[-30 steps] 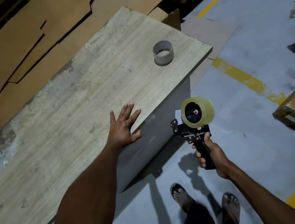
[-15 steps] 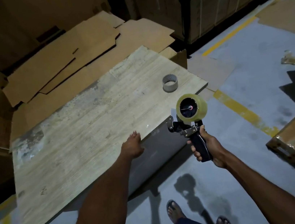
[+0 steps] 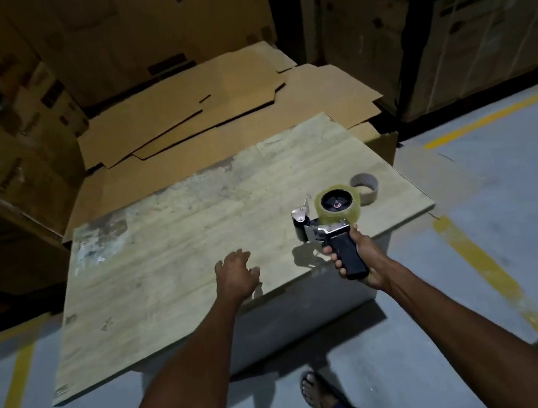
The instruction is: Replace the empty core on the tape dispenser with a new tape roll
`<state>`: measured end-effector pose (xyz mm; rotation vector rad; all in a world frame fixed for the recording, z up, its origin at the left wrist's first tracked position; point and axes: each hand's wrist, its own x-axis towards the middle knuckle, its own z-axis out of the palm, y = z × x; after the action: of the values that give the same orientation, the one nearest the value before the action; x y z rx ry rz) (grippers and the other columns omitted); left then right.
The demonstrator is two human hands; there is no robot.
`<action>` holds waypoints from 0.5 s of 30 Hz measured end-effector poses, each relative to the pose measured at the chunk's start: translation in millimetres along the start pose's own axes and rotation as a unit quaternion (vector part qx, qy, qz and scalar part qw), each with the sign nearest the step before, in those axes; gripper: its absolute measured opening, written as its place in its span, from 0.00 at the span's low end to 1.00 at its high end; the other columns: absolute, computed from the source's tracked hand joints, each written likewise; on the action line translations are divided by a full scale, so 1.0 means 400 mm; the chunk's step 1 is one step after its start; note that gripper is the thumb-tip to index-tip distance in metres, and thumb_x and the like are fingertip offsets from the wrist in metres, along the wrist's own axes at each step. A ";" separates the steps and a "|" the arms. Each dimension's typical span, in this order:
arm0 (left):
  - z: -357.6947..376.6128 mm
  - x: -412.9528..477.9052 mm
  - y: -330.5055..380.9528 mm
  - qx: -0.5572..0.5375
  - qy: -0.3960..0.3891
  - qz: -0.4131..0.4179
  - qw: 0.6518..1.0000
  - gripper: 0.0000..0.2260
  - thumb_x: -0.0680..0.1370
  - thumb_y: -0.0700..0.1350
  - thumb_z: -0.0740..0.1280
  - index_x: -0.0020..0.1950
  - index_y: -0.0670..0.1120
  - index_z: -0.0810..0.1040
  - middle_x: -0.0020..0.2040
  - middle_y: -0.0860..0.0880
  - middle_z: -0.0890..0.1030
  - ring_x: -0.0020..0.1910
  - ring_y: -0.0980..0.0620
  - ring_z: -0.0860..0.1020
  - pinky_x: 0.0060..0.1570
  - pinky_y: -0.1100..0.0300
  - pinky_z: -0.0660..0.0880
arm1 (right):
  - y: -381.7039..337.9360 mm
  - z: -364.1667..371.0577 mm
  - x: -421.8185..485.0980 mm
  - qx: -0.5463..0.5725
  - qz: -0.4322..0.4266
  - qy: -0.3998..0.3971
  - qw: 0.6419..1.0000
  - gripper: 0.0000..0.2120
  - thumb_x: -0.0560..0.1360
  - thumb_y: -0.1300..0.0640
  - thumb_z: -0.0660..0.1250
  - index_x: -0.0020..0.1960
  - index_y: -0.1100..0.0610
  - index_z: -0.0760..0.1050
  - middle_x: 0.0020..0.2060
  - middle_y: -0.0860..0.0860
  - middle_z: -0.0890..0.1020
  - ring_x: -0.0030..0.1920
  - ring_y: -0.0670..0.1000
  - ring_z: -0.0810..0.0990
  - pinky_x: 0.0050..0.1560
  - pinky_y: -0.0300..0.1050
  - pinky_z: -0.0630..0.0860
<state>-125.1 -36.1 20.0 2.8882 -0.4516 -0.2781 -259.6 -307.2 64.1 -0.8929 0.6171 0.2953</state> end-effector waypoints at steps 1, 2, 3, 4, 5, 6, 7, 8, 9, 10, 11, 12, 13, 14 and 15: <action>-0.010 0.027 -0.010 0.000 0.004 0.003 1.000 0.26 0.81 0.52 0.67 0.78 0.46 0.71 0.80 0.43 0.68 0.80 0.46 0.64 0.78 0.48 0.55 | -0.025 0.026 0.032 0.005 0.003 0.001 1.000 0.41 0.84 0.33 0.41 0.46 0.65 0.77 0.28 0.53 0.77 0.23 0.49 0.74 0.23 0.39 0.71; -0.020 0.055 -0.020 0.001 0.010 0.007 1.000 0.27 0.82 0.52 0.66 0.80 0.45 0.68 0.82 0.44 0.64 0.81 0.46 0.60 0.79 0.48 0.51 | -0.049 0.050 0.069 0.008 0.006 0.004 1.000 0.40 0.84 0.34 0.41 0.46 0.66 0.77 0.28 0.54 0.77 0.23 0.49 0.74 0.23 0.38 0.71; -0.031 0.082 -0.032 0.005 0.018 0.009 1.000 0.28 0.83 0.52 0.66 0.81 0.45 0.66 0.83 0.44 0.61 0.83 0.47 0.58 0.80 0.47 0.48 | -0.071 0.070 0.107 0.008 0.010 0.007 1.000 0.40 0.84 0.35 0.41 0.47 0.66 0.77 0.28 0.54 0.78 0.23 0.49 0.74 0.23 0.38 0.71; -0.044 0.107 -0.040 0.009 0.026 0.011 1.000 0.29 0.83 0.52 0.65 0.82 0.45 0.64 0.84 0.44 0.59 0.83 0.47 0.56 0.80 0.47 0.47 | -0.088 0.087 0.142 0.007 0.015 0.009 1.000 0.41 0.84 0.34 0.41 0.47 0.67 0.77 0.29 0.55 0.78 0.24 0.49 0.74 0.23 0.38 0.71; -0.053 0.137 -0.054 0.012 0.034 0.010 0.999 0.30 0.83 0.53 0.64 0.83 0.45 0.62 0.84 0.44 0.58 0.84 0.46 0.54 0.80 0.46 0.46 | -0.106 0.104 0.183 0.006 0.020 0.009 1.000 0.42 0.84 0.34 0.41 0.48 0.68 0.78 0.31 0.55 0.78 0.24 0.50 0.75 0.23 0.38 0.71; -0.061 0.166 -0.067 0.014 0.040 0.008 0.999 0.30 0.83 0.53 0.64 0.83 0.45 0.61 0.84 0.43 0.57 0.84 0.46 0.53 0.80 0.46 0.45 | -0.121 0.119 0.223 0.007 0.024 0.009 1.000 0.42 0.84 0.33 0.41 0.49 0.68 0.78 0.33 0.56 0.78 0.24 0.50 0.75 0.23 0.38 0.72; -0.067 0.196 -0.080 0.015 0.042 0.004 0.999 0.30 0.84 0.53 0.64 0.83 0.45 0.61 0.84 0.43 0.56 0.84 0.46 0.52 0.80 0.45 0.45 | -0.135 0.134 0.263 0.009 0.026 0.008 1.000 0.42 0.84 0.33 0.42 0.50 0.68 0.78 0.34 0.56 0.78 0.25 0.50 0.75 0.23 0.38 0.72; -0.072 0.223 -0.092 0.013 0.041 0.000 0.999 0.30 0.84 0.53 0.63 0.83 0.44 0.60 0.85 0.43 0.56 0.84 0.46 0.52 0.80 0.45 0.45 | -0.147 0.150 0.299 0.012 0.028 0.006 1.000 0.42 0.84 0.33 0.42 0.51 0.68 0.79 0.35 0.56 0.78 0.25 0.50 0.75 0.23 0.38 0.72; -0.073 0.243 -0.102 0.011 0.042 -0.004 0.999 0.30 0.84 0.53 0.63 0.83 0.44 0.60 0.85 0.43 0.56 0.84 0.46 0.51 0.80 0.44 0.44 | -0.156 0.164 0.329 0.015 0.029 0.003 0.999 0.42 0.84 0.33 0.42 0.51 0.67 0.79 0.35 0.56 0.79 0.25 0.50 0.75 0.23 0.38 0.72; -0.073 0.264 -0.114 0.008 0.044 -0.007 0.999 0.30 0.84 0.53 0.63 0.83 0.44 0.60 0.85 0.42 0.55 0.84 0.45 0.51 0.81 0.44 0.44 | -0.167 0.183 0.361 0.018 0.031 -0.003 0.999 0.42 0.84 0.33 0.42 0.51 0.67 0.79 0.35 0.56 0.78 0.25 0.50 0.75 0.24 0.38 0.71; -0.070 0.282 -0.123 0.007 0.046 -0.009 0.999 0.30 0.84 0.53 0.63 0.83 0.44 0.60 0.85 0.42 0.55 0.84 0.45 0.51 0.81 0.43 0.44 | -0.175 0.199 0.390 0.024 0.033 -0.008 0.999 0.42 0.84 0.33 0.41 0.51 0.67 0.79 0.36 0.55 0.78 0.26 0.50 0.75 0.24 0.38 0.71; -0.067 0.299 -0.132 0.008 0.043 -0.009 0.999 0.30 0.84 0.54 0.62 0.84 0.44 0.59 0.85 0.42 0.54 0.84 0.45 0.50 0.81 0.43 0.43 | -0.180 0.214 0.420 0.030 0.035 -0.013 0.999 0.41 0.84 0.33 0.41 0.51 0.66 0.79 0.36 0.55 0.78 0.26 0.49 0.74 0.24 0.39 0.71; -0.065 0.315 -0.141 0.008 0.037 -0.010 0.999 0.31 0.85 0.54 0.61 0.84 0.44 0.58 0.85 0.43 0.53 0.84 0.46 0.49 0.81 0.44 0.42 | -0.182 0.226 0.448 0.036 0.036 -0.017 0.999 0.41 0.84 0.33 0.42 0.51 0.66 0.78 0.36 0.55 0.78 0.26 0.49 0.75 0.24 0.39 0.72; -0.062 0.326 -0.146 0.008 0.031 -0.011 0.999 0.31 0.85 0.54 0.60 0.84 0.44 0.56 0.85 0.43 0.52 0.85 0.46 0.48 0.81 0.44 0.41 | -0.182 0.235 0.467 0.041 0.036 -0.020 0.998 0.41 0.84 0.33 0.42 0.51 0.65 0.78 0.35 0.55 0.79 0.26 0.49 0.75 0.24 0.39 0.72; -0.058 0.340 -0.153 0.008 0.028 -0.012 1.000 0.31 0.85 0.55 0.60 0.85 0.44 0.55 0.85 0.43 0.51 0.85 0.46 0.47 0.81 0.44 0.40 | -0.180 0.244 0.488 0.045 0.036 -0.019 0.998 0.40 0.83 0.32 0.42 0.51 0.65 0.78 0.35 0.55 0.80 0.26 0.49 0.75 0.24 0.39 0.72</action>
<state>24.2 -18.4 7.4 2.9111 -0.4128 -0.1988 -33.8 -274.6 35.8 -0.7780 0.6240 0.3454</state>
